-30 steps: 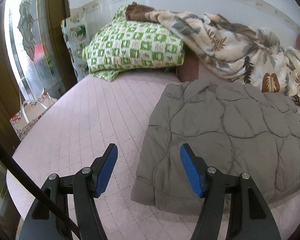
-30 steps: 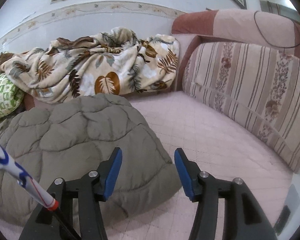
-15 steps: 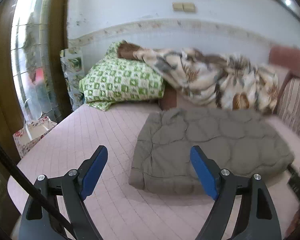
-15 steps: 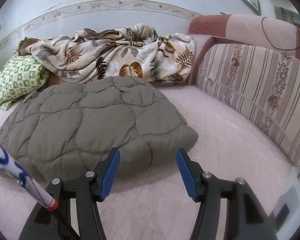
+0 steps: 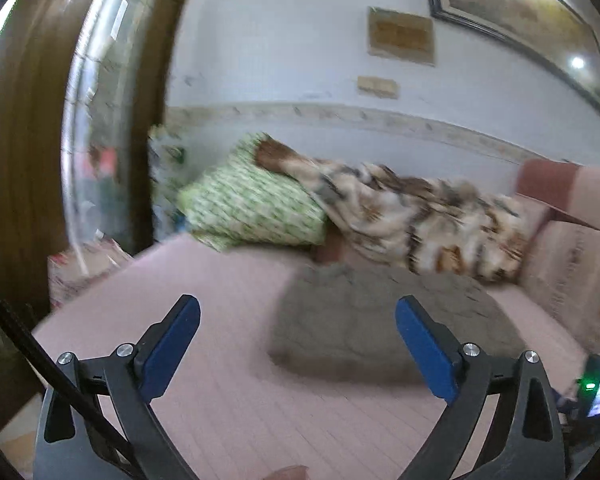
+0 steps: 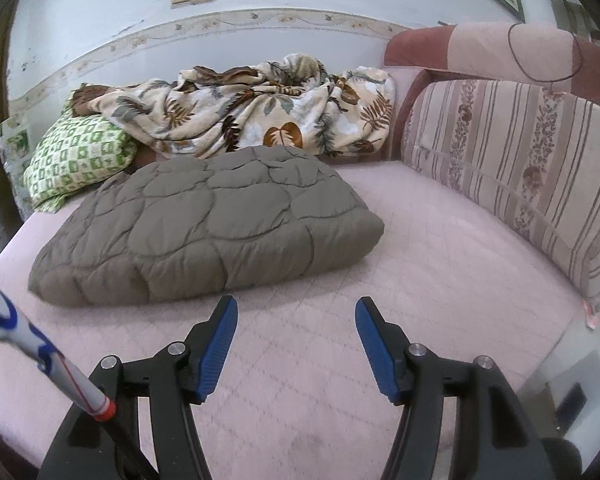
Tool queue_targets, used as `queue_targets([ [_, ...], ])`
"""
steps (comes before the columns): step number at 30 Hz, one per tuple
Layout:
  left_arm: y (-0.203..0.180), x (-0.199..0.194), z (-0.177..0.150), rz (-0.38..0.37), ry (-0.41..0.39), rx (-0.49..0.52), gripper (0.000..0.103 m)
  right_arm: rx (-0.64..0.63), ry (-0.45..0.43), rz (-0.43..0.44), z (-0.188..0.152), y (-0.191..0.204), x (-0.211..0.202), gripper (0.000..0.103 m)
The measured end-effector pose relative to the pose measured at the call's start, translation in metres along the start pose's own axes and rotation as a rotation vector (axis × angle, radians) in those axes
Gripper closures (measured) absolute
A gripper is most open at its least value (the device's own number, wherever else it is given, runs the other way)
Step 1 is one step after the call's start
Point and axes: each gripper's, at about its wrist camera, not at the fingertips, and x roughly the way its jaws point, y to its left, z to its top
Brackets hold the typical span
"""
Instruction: Fold large clothes
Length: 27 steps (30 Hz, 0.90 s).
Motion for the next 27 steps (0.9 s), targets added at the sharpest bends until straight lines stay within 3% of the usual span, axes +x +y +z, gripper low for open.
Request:
queue_targets([
  [6,-0.001,-0.009,-0.007,-0.114,0.043,-0.060,0.005,-0.041,-0.016,-0.013,-0.018,0.000,-0.024,0.034],
  [12,-0.019,-0.006,-0.018,-0.256,0.151,-0.038,0.004,-0.060,0.009,-0.023,-0.031,-0.002,-0.026,0.033],
  [15,-0.035,0.002,-0.031,-0.343,0.262,0.002,0.004,-0.057,0.011,-0.028,-0.034,-0.004,-0.027,0.033],
  [18,-0.050,0.013,-0.045,-0.324,0.365,0.046,0.004,-0.053,0.010,-0.032,-0.033,-0.006,-0.027,0.033],
  [27,-0.067,0.039,-0.079,-0.209,0.467,0.150,0.004,-0.055,0.034,-0.044,-0.038,-0.005,-0.021,0.031],
])
